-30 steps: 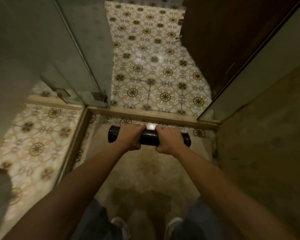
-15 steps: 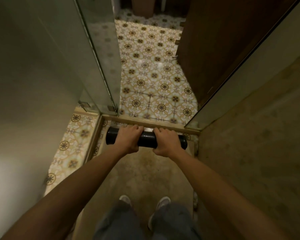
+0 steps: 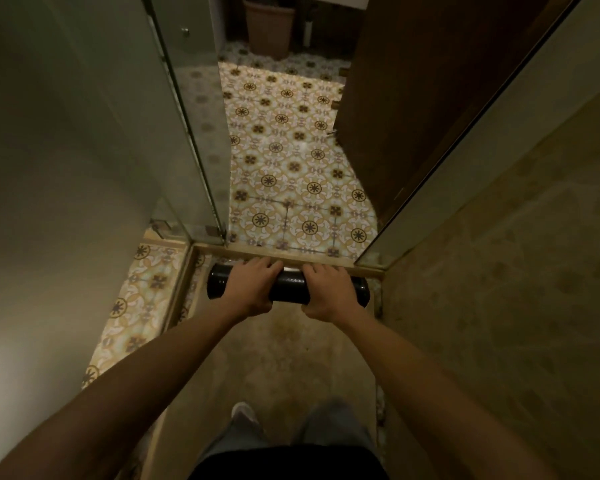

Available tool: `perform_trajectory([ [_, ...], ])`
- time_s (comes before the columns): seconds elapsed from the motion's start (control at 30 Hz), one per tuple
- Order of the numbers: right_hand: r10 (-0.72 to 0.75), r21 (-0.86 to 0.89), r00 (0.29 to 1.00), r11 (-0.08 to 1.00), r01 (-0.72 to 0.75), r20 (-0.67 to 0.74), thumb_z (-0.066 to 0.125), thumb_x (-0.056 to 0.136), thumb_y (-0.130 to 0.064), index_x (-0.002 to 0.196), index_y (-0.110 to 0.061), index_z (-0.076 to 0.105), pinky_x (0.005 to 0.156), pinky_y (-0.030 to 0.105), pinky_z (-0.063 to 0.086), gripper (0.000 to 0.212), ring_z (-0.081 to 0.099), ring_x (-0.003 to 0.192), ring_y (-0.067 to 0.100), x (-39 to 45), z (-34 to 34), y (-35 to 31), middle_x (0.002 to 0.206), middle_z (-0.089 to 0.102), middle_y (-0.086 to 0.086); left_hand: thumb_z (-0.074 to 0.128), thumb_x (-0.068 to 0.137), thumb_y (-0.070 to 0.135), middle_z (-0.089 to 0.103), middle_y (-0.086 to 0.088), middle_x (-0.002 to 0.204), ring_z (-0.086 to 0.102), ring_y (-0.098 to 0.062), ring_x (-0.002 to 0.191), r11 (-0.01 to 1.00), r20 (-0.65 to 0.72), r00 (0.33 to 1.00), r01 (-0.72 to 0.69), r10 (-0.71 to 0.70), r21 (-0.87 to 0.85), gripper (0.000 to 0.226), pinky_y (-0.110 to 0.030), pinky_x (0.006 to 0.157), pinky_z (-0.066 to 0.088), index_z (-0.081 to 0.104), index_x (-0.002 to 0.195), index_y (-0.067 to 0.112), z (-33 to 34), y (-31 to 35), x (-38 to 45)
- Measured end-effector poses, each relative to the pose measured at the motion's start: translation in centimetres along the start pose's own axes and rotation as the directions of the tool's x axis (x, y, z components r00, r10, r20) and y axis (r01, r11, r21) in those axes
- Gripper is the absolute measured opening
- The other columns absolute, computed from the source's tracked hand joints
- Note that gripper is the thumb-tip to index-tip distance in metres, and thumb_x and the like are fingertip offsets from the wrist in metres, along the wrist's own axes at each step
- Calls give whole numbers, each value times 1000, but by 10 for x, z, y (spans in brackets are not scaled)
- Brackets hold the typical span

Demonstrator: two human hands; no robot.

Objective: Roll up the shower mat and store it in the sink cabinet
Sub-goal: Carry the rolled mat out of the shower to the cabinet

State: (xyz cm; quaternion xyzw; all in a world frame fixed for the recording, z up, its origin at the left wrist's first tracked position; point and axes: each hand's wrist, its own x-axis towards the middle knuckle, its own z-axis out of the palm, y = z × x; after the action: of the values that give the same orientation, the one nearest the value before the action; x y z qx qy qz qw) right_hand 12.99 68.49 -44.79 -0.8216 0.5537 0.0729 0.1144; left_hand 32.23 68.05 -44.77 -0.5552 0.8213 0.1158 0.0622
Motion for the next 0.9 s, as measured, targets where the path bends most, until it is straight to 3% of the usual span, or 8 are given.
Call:
perform_trajectory([
  [0.13, 15, -12, 1000, 1000, -15, -23, 75, 67, -39, 115, -20, 49, 83, 44, 43, 58, 59, 94, 28, 15, -11, 16, 108, 61, 3, 73, 66, 37, 58, -1, 111, 58, -25, 100, 1000, 2, 1000, -25, 25, 13, 60, -43, 88, 43, 46, 118, 27, -11, 0, 23],
  [0.3, 19, -22, 999, 1000, -20, -26, 75, 66, -38, 113, -21, 49, 82, 44, 46, 56, 60, 92, 27, 63, -21, 55, 105, 62, 3, 73, 67, 36, 59, -1, 107, 60, -25, 94, 999, -3, 999, -51, 51, 8, 56, -41, 79, 44, 46, 115, 27, -18, -9, 84],
  [0.7, -39, -14, 999, 999, 39, 1, 74, 67, -38, 114, -22, 49, 82, 45, 48, 56, 60, 90, 27, 254, -89, 201, 104, 62, 1, 71, 68, 35, 59, 0, 108, 59, -25, 96, 1000, 7, 1000, -6, 6, 29, 55, -43, 80, 44, 43, 115, 27, -82, -32, 316],
  [0.9, -66, -57, 998, 996, 65, -13, 75, 65, -39, 112, -22, 49, 76, 41, 44, 56, 60, 91, 27, 339, -122, 242, 105, 62, 1, 72, 70, 33, 59, -1, 111, 59, -25, 96, 1000, -20, 1000, 16, -16, -9, 55, -41, 76, 46, 46, 117, 25, -113, -59, 397],
])
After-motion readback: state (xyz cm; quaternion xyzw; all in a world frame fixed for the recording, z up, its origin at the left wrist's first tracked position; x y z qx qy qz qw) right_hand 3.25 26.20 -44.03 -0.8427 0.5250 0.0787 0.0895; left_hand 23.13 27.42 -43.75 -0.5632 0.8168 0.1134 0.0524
